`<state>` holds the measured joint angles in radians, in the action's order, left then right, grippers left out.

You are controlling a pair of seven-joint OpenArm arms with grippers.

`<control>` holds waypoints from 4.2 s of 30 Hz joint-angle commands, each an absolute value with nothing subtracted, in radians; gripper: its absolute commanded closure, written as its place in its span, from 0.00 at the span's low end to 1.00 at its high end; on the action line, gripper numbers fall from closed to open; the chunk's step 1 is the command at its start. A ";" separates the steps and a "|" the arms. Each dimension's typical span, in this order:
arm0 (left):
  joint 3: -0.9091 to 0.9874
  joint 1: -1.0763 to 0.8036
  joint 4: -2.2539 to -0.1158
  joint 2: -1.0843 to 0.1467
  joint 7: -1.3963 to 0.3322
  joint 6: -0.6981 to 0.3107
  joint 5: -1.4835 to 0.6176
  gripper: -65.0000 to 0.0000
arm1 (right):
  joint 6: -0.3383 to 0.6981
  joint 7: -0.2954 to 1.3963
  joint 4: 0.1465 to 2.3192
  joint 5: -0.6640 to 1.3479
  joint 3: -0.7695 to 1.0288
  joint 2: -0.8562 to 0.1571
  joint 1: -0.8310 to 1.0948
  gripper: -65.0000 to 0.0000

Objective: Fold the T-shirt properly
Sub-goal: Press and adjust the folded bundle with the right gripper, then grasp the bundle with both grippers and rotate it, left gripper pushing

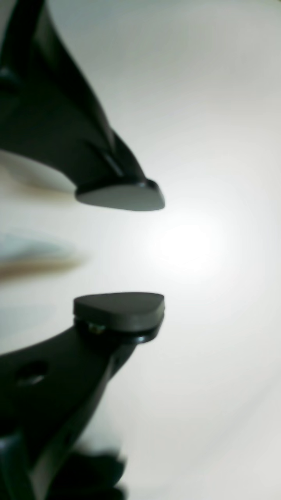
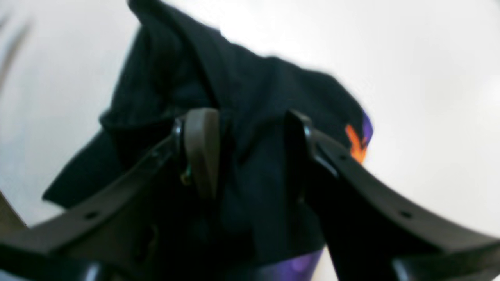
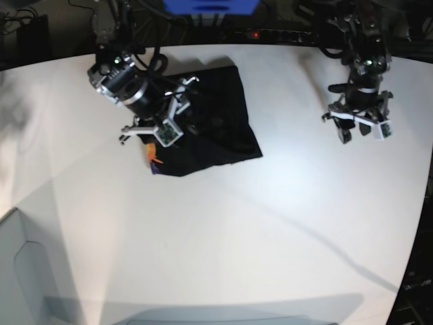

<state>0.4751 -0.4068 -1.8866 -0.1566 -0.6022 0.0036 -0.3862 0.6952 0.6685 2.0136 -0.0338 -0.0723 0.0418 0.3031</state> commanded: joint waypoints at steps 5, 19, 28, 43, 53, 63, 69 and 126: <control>0.496 -0.381 -1.905 -0.171 -0.576 -0.002 -0.392 0.50 | 0.698 0.639 1.998 -0.015 -0.151 0.044 0.335 0.57; 0.496 -0.375 -1.903 -0.177 -0.576 -0.004 -0.392 0.50 | 0.698 0.638 1.880 -0.018 -0.401 0.005 0.344 0.57; 0.512 -0.375 -1.905 -0.203 -0.576 -0.004 -0.392 0.49 | 0.698 0.630 2.038 -0.016 -0.372 -0.153 0.332 0.57; 0.559 -0.358 -1.903 -0.231 -0.576 -0.002 -0.389 0.49 | 0.698 0.630 2.035 -0.015 -0.153 -0.041 0.236 0.57; 0.611 -0.335 -1.906 -0.223 -0.668 -0.004 -0.392 0.49 | 0.698 0.630 1.928 -0.016 -0.226 0.013 0.229 0.57; 0.611 -0.337 -1.908 -0.222 -0.670 -0.004 -0.392 0.49 | 0.698 0.604 1.758 -0.016 -0.329 0.015 0.200 0.57; 0.610 -0.344 -1.914 -0.222 -0.670 -0.004 -0.392 0.49 | 0.698 0.558 1.765 -0.016 -0.352 0.015 0.147 0.57; 0.030 -0.372 -1.707 0.030 -0.668 -0.004 -0.515 0.33 | 0.698 0.443 1.816 -0.018 0.107 -0.088 0.134 0.48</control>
<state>0.0307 -0.3679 -1.7054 0.0307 -0.6487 -0.0055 -0.5179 0.6952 0.4648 1.7954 -0.0280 0.0986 -0.0769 0.1448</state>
